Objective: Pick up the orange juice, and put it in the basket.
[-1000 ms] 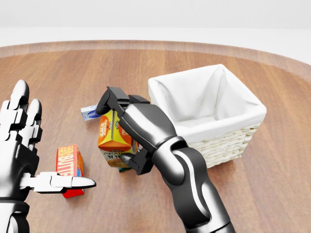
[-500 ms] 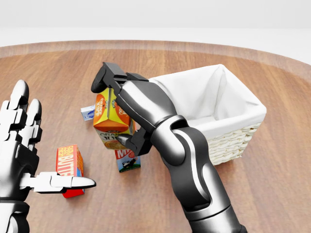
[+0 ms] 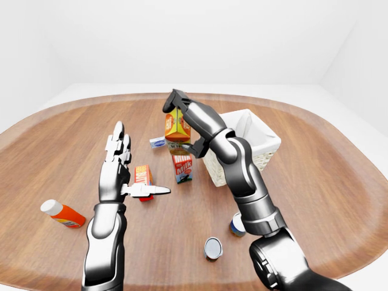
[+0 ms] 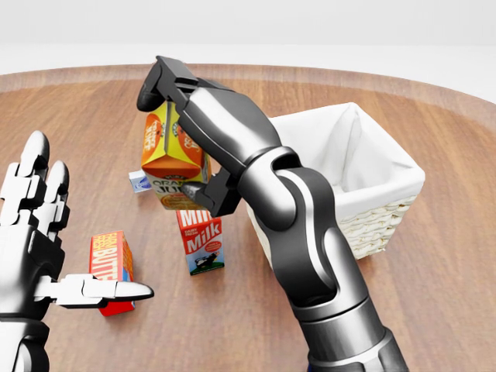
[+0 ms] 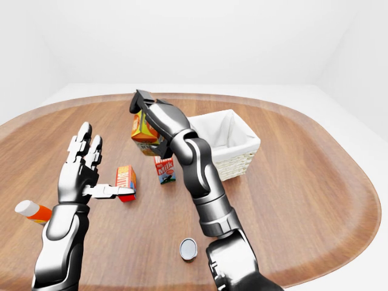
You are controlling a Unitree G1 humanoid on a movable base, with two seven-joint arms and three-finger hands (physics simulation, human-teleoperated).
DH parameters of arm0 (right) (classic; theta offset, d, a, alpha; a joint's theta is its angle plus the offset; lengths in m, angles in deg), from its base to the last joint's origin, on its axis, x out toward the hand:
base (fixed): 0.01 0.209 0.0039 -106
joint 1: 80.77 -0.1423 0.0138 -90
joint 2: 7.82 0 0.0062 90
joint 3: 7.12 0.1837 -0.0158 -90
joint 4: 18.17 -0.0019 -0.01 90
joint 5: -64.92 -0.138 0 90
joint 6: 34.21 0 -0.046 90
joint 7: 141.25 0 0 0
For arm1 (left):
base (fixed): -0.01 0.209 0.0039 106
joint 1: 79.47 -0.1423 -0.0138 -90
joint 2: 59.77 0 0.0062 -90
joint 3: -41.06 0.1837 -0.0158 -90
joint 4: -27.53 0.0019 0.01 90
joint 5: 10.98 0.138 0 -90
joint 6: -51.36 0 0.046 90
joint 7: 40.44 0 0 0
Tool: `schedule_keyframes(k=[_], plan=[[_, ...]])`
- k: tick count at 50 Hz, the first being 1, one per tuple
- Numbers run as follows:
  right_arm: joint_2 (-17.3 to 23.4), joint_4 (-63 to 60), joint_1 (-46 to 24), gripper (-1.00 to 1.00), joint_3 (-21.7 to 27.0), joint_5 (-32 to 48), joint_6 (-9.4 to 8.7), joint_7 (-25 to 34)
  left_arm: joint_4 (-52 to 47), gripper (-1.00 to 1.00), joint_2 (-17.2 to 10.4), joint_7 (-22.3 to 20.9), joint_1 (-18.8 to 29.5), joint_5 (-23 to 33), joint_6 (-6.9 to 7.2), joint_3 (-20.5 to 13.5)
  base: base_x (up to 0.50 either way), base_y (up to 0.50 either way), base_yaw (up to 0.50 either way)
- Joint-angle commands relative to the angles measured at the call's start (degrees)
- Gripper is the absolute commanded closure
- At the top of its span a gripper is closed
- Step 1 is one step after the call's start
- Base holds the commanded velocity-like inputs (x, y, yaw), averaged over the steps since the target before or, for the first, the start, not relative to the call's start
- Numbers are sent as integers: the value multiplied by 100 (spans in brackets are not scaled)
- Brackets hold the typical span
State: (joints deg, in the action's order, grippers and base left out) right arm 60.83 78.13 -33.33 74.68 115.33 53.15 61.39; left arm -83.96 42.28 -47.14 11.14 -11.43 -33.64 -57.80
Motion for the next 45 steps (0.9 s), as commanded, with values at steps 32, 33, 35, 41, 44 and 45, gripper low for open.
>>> schedule_keyframes(k=[32,33,35,41,44,45], plan=[[542,666,-1508,100,480,-286,-221,-263,-66,-100,14,2,-21,12,0,8,0,0,0],[565,687,-1538,100,482,-306,-231,-269,-67,-100,12,0,-21,12,0,9,0,0,0],[601,723,-1609,100,496,-348,-236,-281,-66,-100,12,-1,-21,13,0,9,0,0,0],[743,925,-1909,100,574,-498,-236,-320,-67,-100,12,-1,-21,12,0,9,0,0,0],[838,1026,-2066,100,612,-564,-236,-341,-66,-100,14,-1,-21,10,0,8,0,0,0],[859,1055,-2088,100,612,-574,-236,-349,-65,-100,12,-1,-21,14,0,9,0,0,0]])
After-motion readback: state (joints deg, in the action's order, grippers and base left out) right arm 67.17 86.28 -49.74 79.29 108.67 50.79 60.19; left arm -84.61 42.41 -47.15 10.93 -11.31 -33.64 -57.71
